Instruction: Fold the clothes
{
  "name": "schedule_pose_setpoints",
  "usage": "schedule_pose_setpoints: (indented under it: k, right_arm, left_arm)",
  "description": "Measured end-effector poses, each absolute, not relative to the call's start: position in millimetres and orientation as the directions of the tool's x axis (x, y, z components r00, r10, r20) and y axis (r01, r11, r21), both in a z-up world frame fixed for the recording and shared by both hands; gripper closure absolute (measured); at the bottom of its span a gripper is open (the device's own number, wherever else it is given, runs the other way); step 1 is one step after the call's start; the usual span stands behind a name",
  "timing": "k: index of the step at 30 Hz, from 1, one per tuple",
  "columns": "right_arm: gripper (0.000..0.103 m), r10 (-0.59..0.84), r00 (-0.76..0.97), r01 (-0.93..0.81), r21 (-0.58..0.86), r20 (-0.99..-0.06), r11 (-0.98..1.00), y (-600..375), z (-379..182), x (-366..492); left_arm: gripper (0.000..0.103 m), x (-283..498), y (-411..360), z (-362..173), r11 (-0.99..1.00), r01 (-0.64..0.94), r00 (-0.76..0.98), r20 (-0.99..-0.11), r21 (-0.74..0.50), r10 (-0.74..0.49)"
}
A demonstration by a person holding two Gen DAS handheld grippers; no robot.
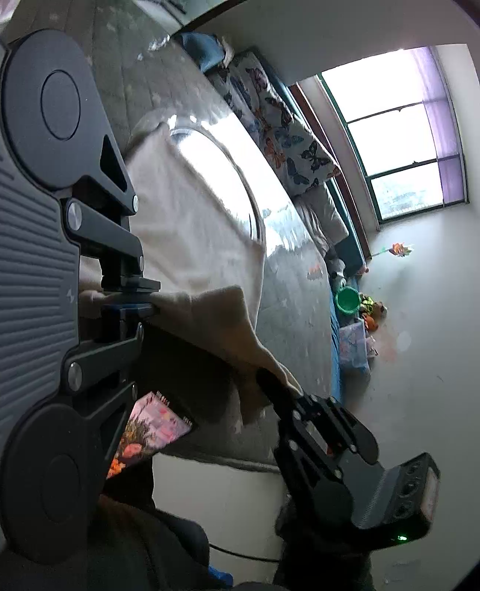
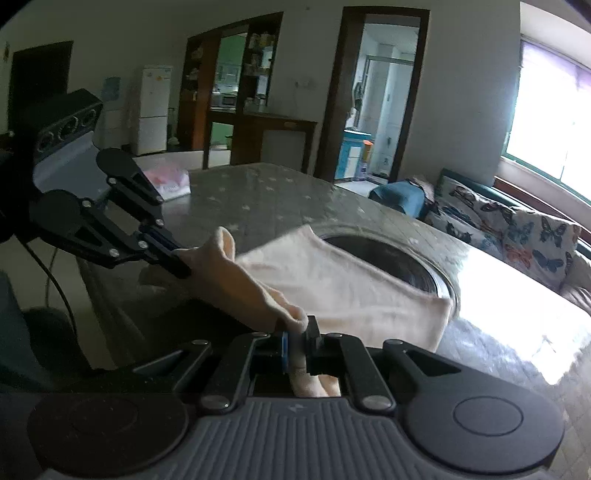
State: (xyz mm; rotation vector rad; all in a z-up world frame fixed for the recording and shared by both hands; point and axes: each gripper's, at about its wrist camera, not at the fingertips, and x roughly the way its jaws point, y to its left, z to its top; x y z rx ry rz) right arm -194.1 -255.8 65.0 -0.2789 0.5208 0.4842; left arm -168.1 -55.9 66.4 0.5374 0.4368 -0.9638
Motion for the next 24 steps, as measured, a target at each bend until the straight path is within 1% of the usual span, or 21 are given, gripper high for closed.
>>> schedule_pose_setpoints:
  k: [4,8,12,15,18,20,21,23,24]
  right_arm:
    - [0.096,0.376,0.762,-0.516,-0.143,-0.527,0.845,-259,85,-159]
    - [0.096,0.37,0.75,-0.524,-0.15,-0.548,0.838,-268,103,-97]
    - [0.096,0.352,0.739,-0.534,-0.18,-0.574,0.826,-267,105,-34]
    - [0.096,0.325,0.737,-0.531,-0.212,-0.592,0.82,-261,89,12]
    - [0.095,0.297,0.728,-0.515,-0.208,-0.618,0.832,-257,60,50]
    - [0.091,0.272,0.72,-0.488,-0.187,-0.639,0.853,-256,33,72]
    - [0.087,0.261,0.717,-0.471,-0.173,-0.647,0.865,-258,21,78]
    - [0.086,0.244,0.713,-0.445,-0.155,-0.657,0.882,-262,7,83]
    - [0.082,0.244,0.715,-0.431,-0.138,-0.655,0.892,-267,3,81]
  left_arm:
    - [0.097,-141,-62,82,0.473,0.829,0.555,-0.546,0.299,-0.627]
    - [0.097,-95,-74,93,0.48,0.8,0.599,-0.534,0.36,-0.597]
    - [0.097,-36,-89,90,0.501,0.783,0.619,-0.549,0.369,-0.562]
    - [0.097,8,-99,75,0.535,0.767,0.63,-0.573,0.353,-0.525]
    - [0.097,44,-106,47,0.584,0.742,0.64,-0.605,0.329,-0.473]
    - [0.096,59,-108,30,0.609,0.726,0.643,-0.626,0.317,-0.441]
    - [0.094,64,-108,23,0.621,0.719,0.644,-0.635,0.313,-0.425]
    - [0.093,67,-107,13,0.631,0.712,0.644,-0.646,0.309,-0.41]
    - [0.092,67,-105,11,0.633,0.71,0.645,-0.645,0.309,-0.409]
